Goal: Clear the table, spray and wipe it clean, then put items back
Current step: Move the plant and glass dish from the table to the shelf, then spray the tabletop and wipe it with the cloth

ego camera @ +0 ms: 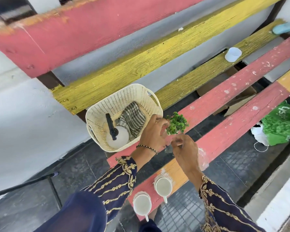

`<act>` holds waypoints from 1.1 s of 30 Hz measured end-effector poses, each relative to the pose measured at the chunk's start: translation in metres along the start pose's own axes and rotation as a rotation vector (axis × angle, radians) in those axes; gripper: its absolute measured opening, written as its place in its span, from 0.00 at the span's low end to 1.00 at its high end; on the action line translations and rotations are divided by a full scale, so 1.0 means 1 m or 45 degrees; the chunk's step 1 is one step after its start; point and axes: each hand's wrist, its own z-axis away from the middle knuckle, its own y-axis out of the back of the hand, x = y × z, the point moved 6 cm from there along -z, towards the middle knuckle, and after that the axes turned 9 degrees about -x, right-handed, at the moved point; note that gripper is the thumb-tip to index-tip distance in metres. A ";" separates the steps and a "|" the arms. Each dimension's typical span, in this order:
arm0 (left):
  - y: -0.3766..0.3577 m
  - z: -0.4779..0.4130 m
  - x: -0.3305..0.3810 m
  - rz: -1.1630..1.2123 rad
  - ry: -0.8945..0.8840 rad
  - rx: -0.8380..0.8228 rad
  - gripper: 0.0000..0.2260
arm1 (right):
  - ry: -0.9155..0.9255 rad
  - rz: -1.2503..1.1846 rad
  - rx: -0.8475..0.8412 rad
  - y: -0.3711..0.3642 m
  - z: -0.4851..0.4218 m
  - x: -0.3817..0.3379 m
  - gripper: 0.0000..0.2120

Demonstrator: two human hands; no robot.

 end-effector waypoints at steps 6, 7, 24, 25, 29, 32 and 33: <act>0.071 0.042 -0.022 0.027 -0.024 0.231 0.09 | 0.318 -0.072 -0.086 -0.035 0.000 -0.089 0.04; 0.082 0.049 -0.028 0.031 -0.017 0.287 0.08 | 0.386 -0.059 -0.110 -0.042 0.001 -0.102 0.06; 0.121 0.095 -0.154 0.430 0.662 0.523 0.08 | 0.644 0.015 -0.268 -0.125 -0.026 -0.153 0.11; 0.113 0.087 -0.156 0.460 0.717 0.468 0.09 | 0.653 0.004 -0.221 -0.117 -0.028 -0.153 0.11; 0.073 0.053 -0.171 0.621 1.066 0.197 0.13 | 0.697 0.047 -0.093 -0.088 -0.034 -0.151 0.12; 0.043 0.033 -0.187 0.781 1.287 0.072 0.17 | 0.697 0.103 -0.038 -0.072 -0.040 -0.147 0.12; 0.034 0.029 -0.190 0.900 1.341 0.087 0.18 | 0.691 0.111 -0.026 -0.068 -0.044 -0.143 0.11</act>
